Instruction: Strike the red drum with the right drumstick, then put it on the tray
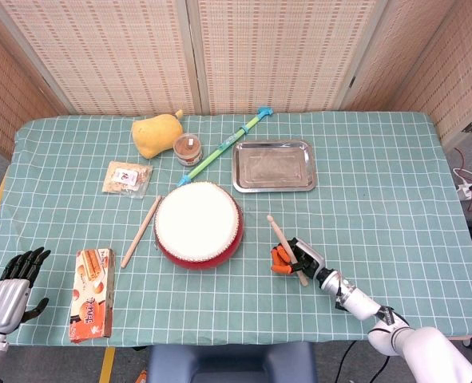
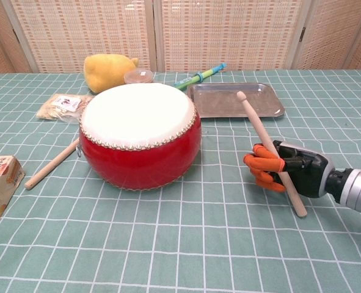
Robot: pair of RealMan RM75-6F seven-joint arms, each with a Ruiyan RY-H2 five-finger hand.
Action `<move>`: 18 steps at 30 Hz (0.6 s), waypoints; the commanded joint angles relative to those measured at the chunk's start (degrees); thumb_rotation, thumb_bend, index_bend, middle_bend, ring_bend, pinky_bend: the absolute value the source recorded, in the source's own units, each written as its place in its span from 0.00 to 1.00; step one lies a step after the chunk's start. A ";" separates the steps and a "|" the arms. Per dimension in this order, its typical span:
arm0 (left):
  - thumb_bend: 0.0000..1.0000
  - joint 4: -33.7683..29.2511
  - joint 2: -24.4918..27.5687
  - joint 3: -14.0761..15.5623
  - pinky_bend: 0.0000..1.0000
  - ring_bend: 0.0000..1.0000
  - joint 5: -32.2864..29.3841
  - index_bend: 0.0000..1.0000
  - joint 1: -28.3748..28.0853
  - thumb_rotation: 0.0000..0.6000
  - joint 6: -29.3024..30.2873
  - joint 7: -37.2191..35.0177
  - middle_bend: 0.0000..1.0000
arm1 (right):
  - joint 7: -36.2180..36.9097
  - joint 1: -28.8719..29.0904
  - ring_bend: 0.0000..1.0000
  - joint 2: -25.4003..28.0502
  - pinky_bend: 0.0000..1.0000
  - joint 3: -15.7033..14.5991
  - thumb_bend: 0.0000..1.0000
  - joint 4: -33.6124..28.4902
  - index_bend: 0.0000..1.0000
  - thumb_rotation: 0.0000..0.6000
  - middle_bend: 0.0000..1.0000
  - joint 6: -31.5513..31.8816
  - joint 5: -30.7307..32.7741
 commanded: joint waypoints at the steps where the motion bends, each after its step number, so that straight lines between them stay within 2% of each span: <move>1: 0.24 0.09 -0.04 0.01 0.03 0.00 0.02 0.05 0.00 1.00 0.01 -0.05 0.02 | -1.49 0.02 0.96 0.30 1.00 0.62 0.03 -1.44 1.00 1.00 0.84 -0.34 0.77; 3: 0.24 0.21 -0.10 0.00 0.03 0.00 0.00 0.05 0.00 1.00 0.02 -0.13 0.02 | -2.03 -0.03 1.00 0.87 1.00 0.94 0.03 -2.84 1.00 1.00 0.88 -0.30 1.16; 8: 0.24 0.31 -0.17 -0.07 0.02 0.00 0.03 0.05 -0.10 1.00 0.04 -0.01 0.02 | -3.69 -0.18 1.00 3.11 1.00 1.49 0.03 -7.13 1.00 1.00 0.96 0.90 1.51; 18: 0.24 -0.13 0.11 -0.15 0.02 0.00 0.18 0.05 -0.11 1.00 0.41 0.60 0.02 | -9.97 -0.25 1.00 10.05 1.00 3.88 0.06 -17.46 1.00 1.00 0.96 5.67 1.93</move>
